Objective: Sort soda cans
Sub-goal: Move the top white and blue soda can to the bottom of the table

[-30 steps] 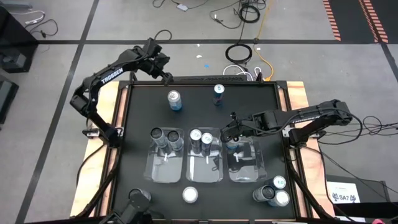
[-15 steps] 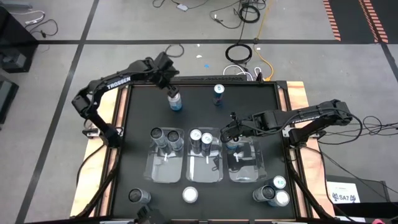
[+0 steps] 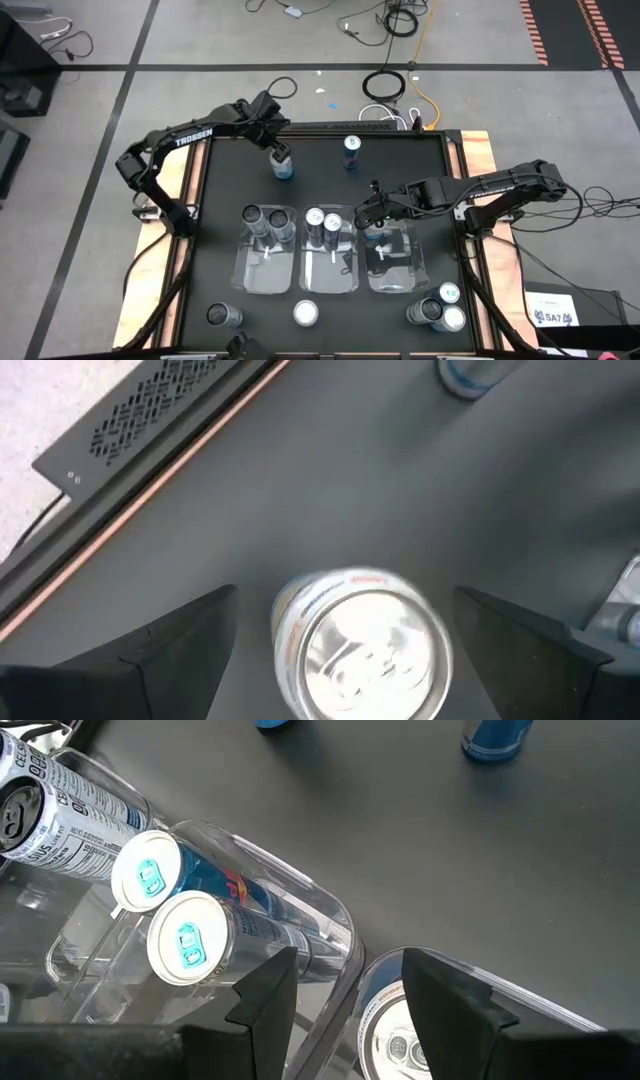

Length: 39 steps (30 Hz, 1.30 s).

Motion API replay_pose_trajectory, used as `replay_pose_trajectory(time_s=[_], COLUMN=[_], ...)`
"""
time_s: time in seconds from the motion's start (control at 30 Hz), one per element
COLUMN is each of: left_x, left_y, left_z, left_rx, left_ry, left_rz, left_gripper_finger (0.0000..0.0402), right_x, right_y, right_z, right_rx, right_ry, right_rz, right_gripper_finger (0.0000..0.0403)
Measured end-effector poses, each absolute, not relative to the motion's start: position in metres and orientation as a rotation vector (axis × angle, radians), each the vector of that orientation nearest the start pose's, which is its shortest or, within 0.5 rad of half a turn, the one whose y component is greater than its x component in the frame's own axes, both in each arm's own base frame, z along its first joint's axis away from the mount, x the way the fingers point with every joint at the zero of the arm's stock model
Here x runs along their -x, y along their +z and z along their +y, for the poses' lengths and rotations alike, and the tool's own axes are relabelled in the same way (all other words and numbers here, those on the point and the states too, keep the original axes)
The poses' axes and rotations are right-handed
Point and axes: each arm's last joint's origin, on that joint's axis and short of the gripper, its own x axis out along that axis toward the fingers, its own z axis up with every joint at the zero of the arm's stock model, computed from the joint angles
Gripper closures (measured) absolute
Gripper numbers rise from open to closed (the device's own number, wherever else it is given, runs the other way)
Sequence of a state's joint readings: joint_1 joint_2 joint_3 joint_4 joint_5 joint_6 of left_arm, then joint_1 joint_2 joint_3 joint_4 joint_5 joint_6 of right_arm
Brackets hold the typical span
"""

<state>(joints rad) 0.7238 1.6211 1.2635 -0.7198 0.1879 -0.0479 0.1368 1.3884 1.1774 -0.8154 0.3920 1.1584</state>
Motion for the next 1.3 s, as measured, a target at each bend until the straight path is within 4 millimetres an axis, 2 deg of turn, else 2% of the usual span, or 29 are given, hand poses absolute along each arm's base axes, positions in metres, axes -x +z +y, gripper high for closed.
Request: replay_pose_trajectory(time_s=[0.17, 0.4, 0.67, 0.93, 1.3], left_x=[-0.250, -0.246, -0.253, -0.257, -0.253], left_y=[0.254, 0.244, 0.241, 0.253, 0.250], left_z=[0.214, 0.208, 0.199, 0.207, 0.202], left_rx=[0.547, 0.578, 0.572, 0.530, 0.528], left_ry=[0.519, 0.505, 0.450, 0.491, 0.523], left_rz=[0.972, 1.016, 1.019, 0.976, 1.053], left_gripper_finger=[0.0029, 0.0029, 0.0029, 0.0029, 0.0029], right_x=[-0.272, -0.272, -0.273, -0.273, -0.273], right_y=[0.290, 0.290, 0.290, 0.290, 0.290], right_z=[0.026, 0.026, 0.026, 0.026, 0.027], right_rx=[-0.792, -0.795, -0.794, -0.800, -0.819], right_ry=[-0.757, -0.757, -0.757, -0.759, -0.768], right_rz=[0.719, 0.717, 0.717, 0.715, 0.708], right_gripper_finger=[0.0229, 0.0229, 0.0229, 0.0229, 0.0229])
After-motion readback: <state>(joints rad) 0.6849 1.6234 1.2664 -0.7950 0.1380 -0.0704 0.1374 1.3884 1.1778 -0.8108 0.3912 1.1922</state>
